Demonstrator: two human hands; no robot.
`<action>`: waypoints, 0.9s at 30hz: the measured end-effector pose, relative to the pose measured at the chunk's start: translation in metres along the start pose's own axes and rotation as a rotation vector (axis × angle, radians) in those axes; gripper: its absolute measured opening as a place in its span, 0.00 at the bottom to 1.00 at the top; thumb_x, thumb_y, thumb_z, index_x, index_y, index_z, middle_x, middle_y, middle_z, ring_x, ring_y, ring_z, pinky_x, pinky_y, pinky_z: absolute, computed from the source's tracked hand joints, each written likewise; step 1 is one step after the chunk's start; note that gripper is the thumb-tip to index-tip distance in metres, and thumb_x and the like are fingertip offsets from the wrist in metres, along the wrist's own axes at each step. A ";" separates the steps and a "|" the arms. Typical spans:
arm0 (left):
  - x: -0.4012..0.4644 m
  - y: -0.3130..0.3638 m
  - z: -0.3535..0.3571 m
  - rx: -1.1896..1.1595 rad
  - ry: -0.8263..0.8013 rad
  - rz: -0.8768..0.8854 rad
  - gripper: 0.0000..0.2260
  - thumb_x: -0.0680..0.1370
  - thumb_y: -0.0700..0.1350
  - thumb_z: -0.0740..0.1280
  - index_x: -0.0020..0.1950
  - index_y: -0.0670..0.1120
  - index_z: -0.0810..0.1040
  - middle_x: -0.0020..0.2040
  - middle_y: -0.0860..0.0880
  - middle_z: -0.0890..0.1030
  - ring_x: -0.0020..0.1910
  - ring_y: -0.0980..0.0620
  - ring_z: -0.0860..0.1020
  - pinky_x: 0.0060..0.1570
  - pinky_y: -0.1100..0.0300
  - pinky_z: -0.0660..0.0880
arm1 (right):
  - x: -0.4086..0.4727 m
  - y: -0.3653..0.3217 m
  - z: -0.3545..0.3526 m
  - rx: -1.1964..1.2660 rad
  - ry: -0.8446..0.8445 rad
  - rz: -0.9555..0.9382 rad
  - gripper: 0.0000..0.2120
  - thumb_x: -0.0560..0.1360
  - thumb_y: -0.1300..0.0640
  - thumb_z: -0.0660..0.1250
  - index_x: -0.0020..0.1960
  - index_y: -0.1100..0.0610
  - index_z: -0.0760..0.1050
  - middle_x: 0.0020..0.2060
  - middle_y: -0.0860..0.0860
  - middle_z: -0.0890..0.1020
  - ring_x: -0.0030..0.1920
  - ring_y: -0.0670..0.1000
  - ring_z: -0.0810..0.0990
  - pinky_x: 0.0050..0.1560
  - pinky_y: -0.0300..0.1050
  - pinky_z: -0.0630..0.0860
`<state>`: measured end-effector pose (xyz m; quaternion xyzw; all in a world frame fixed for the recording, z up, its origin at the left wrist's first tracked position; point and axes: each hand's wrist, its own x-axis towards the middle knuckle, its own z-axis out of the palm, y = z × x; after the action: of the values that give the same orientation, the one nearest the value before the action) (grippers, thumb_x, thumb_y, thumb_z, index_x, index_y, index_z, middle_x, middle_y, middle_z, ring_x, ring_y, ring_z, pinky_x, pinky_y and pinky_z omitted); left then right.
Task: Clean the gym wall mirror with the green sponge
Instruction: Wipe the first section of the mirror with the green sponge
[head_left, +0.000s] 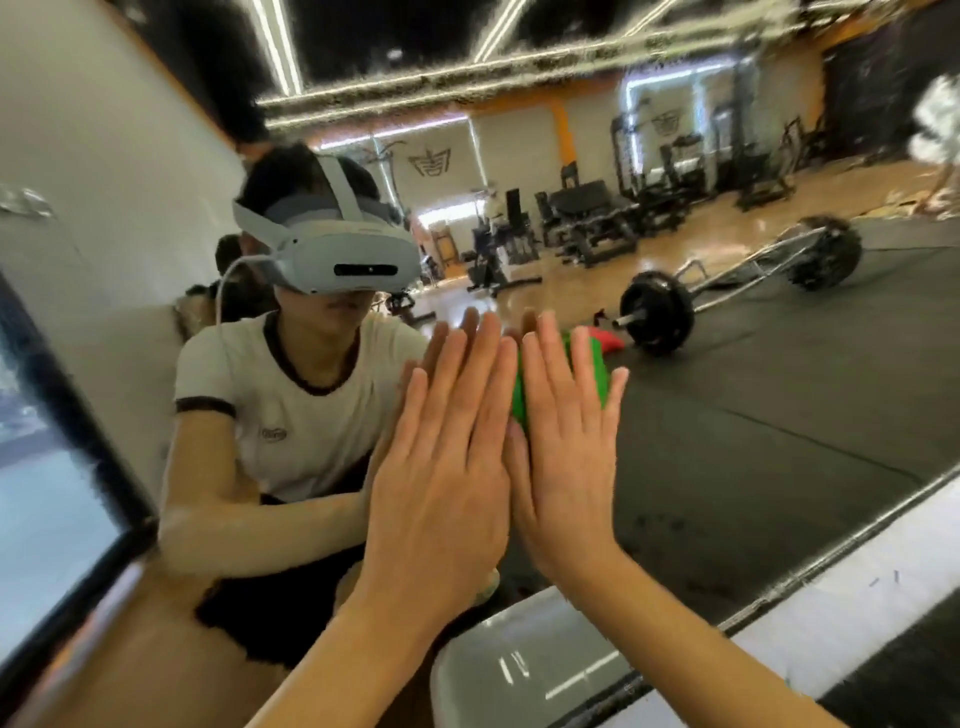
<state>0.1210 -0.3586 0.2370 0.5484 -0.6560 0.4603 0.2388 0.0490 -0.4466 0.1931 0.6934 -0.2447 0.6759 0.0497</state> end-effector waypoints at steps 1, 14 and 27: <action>0.002 -0.001 0.002 -0.004 -0.016 -0.008 0.26 0.83 0.41 0.52 0.82 0.40 0.54 0.82 0.41 0.55 0.82 0.43 0.52 0.81 0.49 0.46 | 0.002 0.018 -0.008 -0.051 -0.057 -0.156 0.28 0.82 0.54 0.54 0.80 0.56 0.52 0.79 0.48 0.53 0.81 0.48 0.42 0.80 0.52 0.36; 0.004 0.001 0.008 0.171 -0.075 -0.036 0.29 0.82 0.45 0.56 0.82 0.39 0.54 0.83 0.43 0.51 0.82 0.46 0.49 0.81 0.53 0.43 | 0.052 0.023 -0.017 0.007 0.017 -0.046 0.26 0.84 0.55 0.51 0.80 0.59 0.52 0.80 0.54 0.55 0.81 0.52 0.45 0.80 0.53 0.36; 0.004 -0.001 0.009 0.186 -0.074 -0.050 0.33 0.80 0.47 0.57 0.82 0.42 0.49 0.84 0.48 0.44 0.83 0.49 0.47 0.80 0.54 0.43 | 0.070 0.015 -0.015 0.018 -0.025 -0.205 0.24 0.85 0.53 0.51 0.79 0.58 0.56 0.80 0.54 0.58 0.80 0.51 0.47 0.79 0.54 0.36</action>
<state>0.1228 -0.3684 0.2360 0.6012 -0.6050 0.4923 0.1740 0.0265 -0.4726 0.2573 0.7237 -0.1667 0.6607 0.1093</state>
